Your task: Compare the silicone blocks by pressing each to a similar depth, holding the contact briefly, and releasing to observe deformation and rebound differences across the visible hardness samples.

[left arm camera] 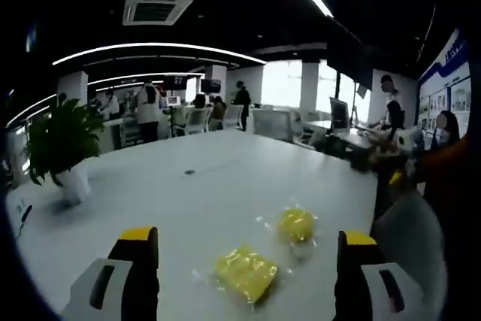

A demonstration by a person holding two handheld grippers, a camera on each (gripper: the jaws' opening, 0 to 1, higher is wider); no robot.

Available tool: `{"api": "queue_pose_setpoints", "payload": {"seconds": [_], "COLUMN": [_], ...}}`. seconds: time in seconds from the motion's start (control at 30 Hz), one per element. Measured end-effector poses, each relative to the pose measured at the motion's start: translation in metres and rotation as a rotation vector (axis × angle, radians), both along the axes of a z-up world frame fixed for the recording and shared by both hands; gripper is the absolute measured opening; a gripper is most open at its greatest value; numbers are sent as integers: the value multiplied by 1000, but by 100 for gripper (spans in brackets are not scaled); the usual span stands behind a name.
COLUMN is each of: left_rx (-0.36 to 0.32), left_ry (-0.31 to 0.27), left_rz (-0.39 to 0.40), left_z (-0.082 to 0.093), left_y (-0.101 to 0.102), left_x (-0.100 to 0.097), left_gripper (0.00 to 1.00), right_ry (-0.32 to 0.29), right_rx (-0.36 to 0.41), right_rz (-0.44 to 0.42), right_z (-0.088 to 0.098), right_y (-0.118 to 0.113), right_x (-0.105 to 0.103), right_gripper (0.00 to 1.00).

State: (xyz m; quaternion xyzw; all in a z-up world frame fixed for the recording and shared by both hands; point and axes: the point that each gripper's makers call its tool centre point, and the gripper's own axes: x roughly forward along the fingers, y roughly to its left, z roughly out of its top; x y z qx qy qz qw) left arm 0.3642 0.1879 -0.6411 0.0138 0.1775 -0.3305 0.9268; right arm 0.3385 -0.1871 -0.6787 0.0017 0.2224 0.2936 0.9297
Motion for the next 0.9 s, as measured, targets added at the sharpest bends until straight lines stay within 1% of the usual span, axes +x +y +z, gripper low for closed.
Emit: {"api": "queue_pose_setpoints", "payload": {"seconds": [0.07,0.1,0.17,0.23,0.3,0.33,0.4,0.43,0.47,0.5,0.53,0.6,0.63,0.67,0.7,0.73,0.77,0.83,0.9], "left_rx": [3,-3,-1,-28,-71,-83,-84,-84,-101,-112,-107,-71,-32,-41,-21,6,-8,-30,-24], "left_ry": [31,58,95,115,133,125,118,101,95,95,95,112,133,128,110,75,33,23,29], "left_rz": [4,3,26,44,80,87,87,103,110,105,101,96,99,96,99,106,102,103,103], "left_z": [-13,-21,-33,-41,-49,-53,-57,-53,-51,-48,-48,-51,-56,-55,-54,-52,-45,-40,-40], "left_y": [15,22,35,45,58,66,72,73,73,71,69,67,71,70,72,75,73,69,66], "left_x": [-13,-21,-30,-37,-39,-38,-39,-38,-37,-37,-38,-40,-41,-41,-41,-39,-38,-41,-42], "left_gripper": [100,100,100,100,100,100,100,100,100,100,100,100,100,100,100,100,100,100,100], "right_ry": [-16,-14,-3,10,12,12,3,-5,-8,-12,-14,-23,-22,-21,-21,-21,-23,-34,-32], "right_rx": [-6,-9,-21,-31,-37,-38,-34,-33,-30,-27,-27,-22,-21,-22,-22,-18,-12,-27,-25], "right_rz": [3,5,11,15,16,16,14,18,22,26,28,31,31,30,29,31,44,60,65], "right_z": [-2,-3,-9,-15,-18,-19,-19,-18,-18,-17,-17,-15,-16,-16,-17,-17,-18,-20,-20], "right_y": [1,2,3,2,1,0,-2,-3,-3,-3,-2,-2,-2,-3,-3,-2,1,3,5], "right_x": [1,1,1,0,-3,-3,-3,-3,-4,-3,-3,-2,-2,-1,0,0,0,-1,-1], "right_gripper": [97,97,97,97,97,97,97,97,97,97,97,97,97,97,97,97,97,97,97]}}
